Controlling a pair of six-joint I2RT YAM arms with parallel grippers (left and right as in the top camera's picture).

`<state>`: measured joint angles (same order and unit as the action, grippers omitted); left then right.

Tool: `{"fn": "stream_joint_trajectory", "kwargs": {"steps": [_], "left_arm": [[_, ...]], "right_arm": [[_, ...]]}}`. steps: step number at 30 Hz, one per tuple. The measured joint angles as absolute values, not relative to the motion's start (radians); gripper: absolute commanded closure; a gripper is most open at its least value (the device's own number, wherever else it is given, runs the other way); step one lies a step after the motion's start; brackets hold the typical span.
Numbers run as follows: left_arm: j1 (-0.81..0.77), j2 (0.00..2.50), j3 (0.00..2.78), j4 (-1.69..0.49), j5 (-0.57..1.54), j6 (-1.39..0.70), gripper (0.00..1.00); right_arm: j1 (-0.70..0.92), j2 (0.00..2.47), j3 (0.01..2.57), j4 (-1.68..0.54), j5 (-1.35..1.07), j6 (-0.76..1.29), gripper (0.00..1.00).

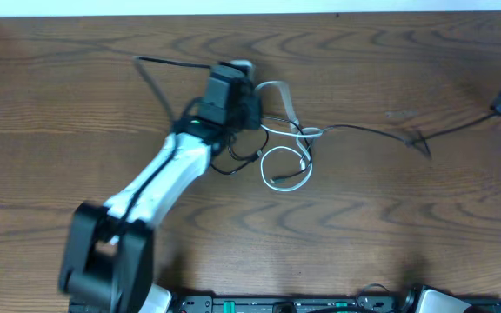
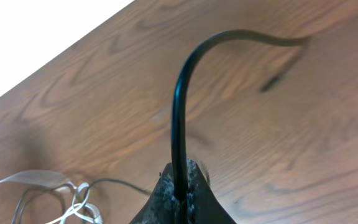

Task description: Untangle cables

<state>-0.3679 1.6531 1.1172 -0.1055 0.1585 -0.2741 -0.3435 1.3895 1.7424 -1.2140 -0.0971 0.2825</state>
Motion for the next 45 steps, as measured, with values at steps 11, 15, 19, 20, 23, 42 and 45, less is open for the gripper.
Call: {"fn": "stream_joint_trajectory", "kwargs": {"steps": [11, 15, 19, 20, 23, 42, 45], "left_arm": [[-0.294, 1.512, 1.117, -0.22, 0.105, -0.231, 0.93], [-0.294, 1.512, 1.117, -0.271, 0.101, -0.21, 0.93], [-0.294, 1.512, 1.117, -0.313, 0.097, -0.178, 0.93], [-0.294, 1.512, 1.117, -0.318, 0.097, -0.175, 0.92], [-0.294, 1.512, 1.117, -0.323, 0.097, -0.167, 0.93], [-0.294, 1.512, 1.117, -0.36, 0.27, -0.157, 0.93], [-0.294, 1.512, 1.117, -0.36, 0.284, -0.162, 0.93]], "right_arm": [[-0.378, 1.394, 1.743, -0.933, -0.086, 0.224, 0.99], [-0.401, 1.394, 1.754, -0.796, -0.086, 0.223, 0.99], [-0.462, 1.397, 1.778, -0.677, -0.085, 0.224, 0.99], [-0.478, 1.398, 1.784, -0.65, -0.083, 0.224, 0.99], [-0.496, 1.402, 1.791, -0.603, -0.08, 0.226, 0.99], [-0.525, 1.867, 1.8, -0.319, -0.049, 0.256, 0.95], [-0.525, 1.868, 1.8, -0.287, -0.023, 0.275, 0.66]]}}
